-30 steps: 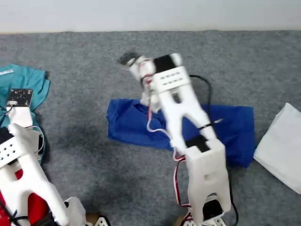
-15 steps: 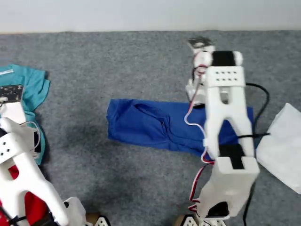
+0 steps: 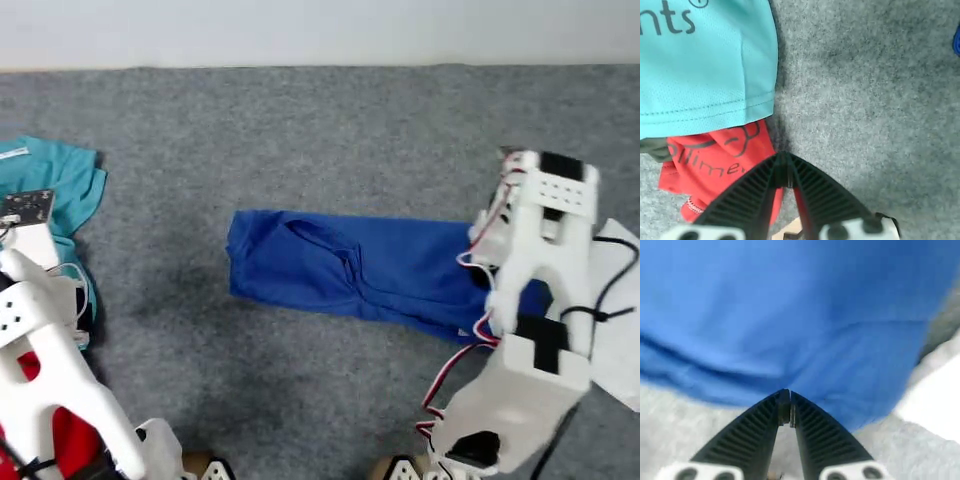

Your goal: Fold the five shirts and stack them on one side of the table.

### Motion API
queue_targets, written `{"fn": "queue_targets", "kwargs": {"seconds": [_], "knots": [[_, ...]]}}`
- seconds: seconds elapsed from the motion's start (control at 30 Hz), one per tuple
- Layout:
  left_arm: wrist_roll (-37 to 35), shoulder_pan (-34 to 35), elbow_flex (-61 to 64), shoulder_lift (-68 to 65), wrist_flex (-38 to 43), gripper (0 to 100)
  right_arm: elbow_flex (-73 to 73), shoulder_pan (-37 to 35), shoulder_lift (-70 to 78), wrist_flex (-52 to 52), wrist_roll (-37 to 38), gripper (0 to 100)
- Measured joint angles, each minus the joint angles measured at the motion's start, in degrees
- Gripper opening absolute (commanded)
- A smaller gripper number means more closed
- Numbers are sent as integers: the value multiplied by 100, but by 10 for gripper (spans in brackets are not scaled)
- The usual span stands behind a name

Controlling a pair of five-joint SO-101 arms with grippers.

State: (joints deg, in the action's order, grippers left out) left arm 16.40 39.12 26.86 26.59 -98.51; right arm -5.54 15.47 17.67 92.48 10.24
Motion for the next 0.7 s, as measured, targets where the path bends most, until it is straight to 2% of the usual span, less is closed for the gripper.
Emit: {"fn": "queue_targets", "kwargs": {"seconds": [0.1,0.23,0.3,0.7], "knots": [[0,0,0,0,0,3,158,158,0,-510,185,58],[0,0,0,0,0,3,229,193,0,-765,237,251],[0,0,0,0,0,3,229,193,0,-809,237,297],[0,0,0,0,0,3,246,545,53,-1547,281,298]]}}
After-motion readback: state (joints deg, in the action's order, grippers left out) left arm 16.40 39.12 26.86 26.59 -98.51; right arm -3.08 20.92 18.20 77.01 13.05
